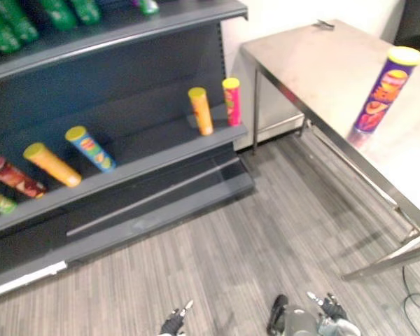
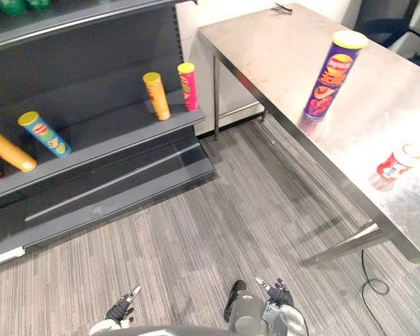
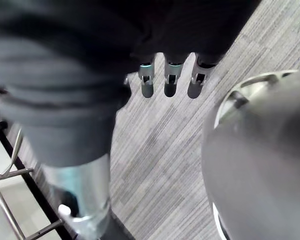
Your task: Put the gum and the chips on the shelf.
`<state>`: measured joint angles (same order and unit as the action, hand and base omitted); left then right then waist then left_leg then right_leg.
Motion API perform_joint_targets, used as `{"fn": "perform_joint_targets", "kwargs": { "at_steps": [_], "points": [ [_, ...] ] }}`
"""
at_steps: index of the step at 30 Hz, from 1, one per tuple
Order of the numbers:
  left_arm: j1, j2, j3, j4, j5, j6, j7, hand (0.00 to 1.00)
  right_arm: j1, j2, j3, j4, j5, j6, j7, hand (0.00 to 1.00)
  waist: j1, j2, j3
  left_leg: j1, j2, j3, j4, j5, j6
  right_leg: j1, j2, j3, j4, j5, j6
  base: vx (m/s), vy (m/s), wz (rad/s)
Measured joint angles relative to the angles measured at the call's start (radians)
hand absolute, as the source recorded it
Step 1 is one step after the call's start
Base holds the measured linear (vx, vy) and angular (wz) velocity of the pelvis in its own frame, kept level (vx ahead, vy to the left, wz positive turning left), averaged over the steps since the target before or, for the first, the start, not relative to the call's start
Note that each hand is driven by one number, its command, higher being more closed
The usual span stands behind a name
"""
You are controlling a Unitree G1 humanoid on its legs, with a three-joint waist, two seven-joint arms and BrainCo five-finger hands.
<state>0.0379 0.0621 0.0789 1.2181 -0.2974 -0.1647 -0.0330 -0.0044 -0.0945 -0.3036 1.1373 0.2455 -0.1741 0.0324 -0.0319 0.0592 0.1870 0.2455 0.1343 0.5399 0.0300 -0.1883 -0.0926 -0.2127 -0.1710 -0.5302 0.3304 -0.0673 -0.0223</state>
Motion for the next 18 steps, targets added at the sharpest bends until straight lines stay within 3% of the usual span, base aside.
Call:
{"fn": "perform_joint_targets", "kwargs": {
  "at_steps": [7, 9, 11, 14, 17, 18],
  "points": [
    [-0.003, 0.002, 0.006, -0.027, 0.009, 0.002, -0.014, 0.00, 0.027, -0.004, 0.005, -0.001, 0.009, 0.002, 0.003, 0.00, -0.002, -0.023, 0.014, 0.003, 0.010, 0.004, 0.010, 0.000, -0.010, 0.020, 0.007, -0.028, -0.048, -0.024, -0.005, -0.05, -0.024, -0.03],
    [-0.005, 0.002, 0.006, -0.028, 0.030, 0.002, -0.013, 0.00, 0.028, -0.003, -0.005, -0.002, 0.011, 0.003, 0.003, 0.00, -0.015, -0.024, 0.013, -0.014, 0.018, 0.021, 0.004, -0.020, -0.031, -0.013, -0.009, -0.047, -0.004, -0.045, -0.004, -0.06, -0.001, 0.07],
    [-0.017, 0.008, 0.007, -0.027, 0.035, 0.011, -0.010, 0.00, 0.029, 0.002, -0.025, -0.004, 0.039, 0.002, 0.002, 0.00, -0.023, -0.029, 0.013, -0.015, 0.006, 0.060, 0.008, -0.044, -0.044, -0.067, -0.057, -0.050, 0.104, -0.098, -0.009, 0.00, -0.022, -0.30],
    [-0.017, 0.004, 0.007, -0.025, 0.037, 0.020, -0.008, 0.00, 0.042, 0.003, -0.044, -0.010, 0.049, 0.002, -0.001, 0.00, -0.029, -0.021, 0.013, 0.012, 0.005, 0.112, 0.030, -0.055, -0.061, -0.097, -0.061, -0.021, 0.173, -0.147, -0.018, 0.11, -0.056, -0.61],
    [-0.016, -0.001, 0.008, -0.027, 0.037, 0.021, -0.005, 0.00, 0.065, 0.004, -0.043, -0.001, 0.072, 0.002, -0.001, 0.00, -0.049, -0.024, 0.011, -0.023, 0.062, 0.150, 0.259, -0.057, -0.065, -0.099, -0.027, 0.049, 0.201, -0.186, -0.020, 0.21, -0.182, -0.74],
    [-0.016, 0.003, 0.011, -0.028, 0.036, 0.021, -0.002, 0.00, 0.075, 0.003, -0.042, 0.002, 0.078, 0.002, 0.000, 0.00, -0.048, -0.015, 0.006, -0.071, 0.137, 0.158, 0.455, -0.043, -0.076, -0.090, 0.010, 0.085, 0.192, -0.198, -0.029, 0.31, -0.216, -1.26]
  ]
}}
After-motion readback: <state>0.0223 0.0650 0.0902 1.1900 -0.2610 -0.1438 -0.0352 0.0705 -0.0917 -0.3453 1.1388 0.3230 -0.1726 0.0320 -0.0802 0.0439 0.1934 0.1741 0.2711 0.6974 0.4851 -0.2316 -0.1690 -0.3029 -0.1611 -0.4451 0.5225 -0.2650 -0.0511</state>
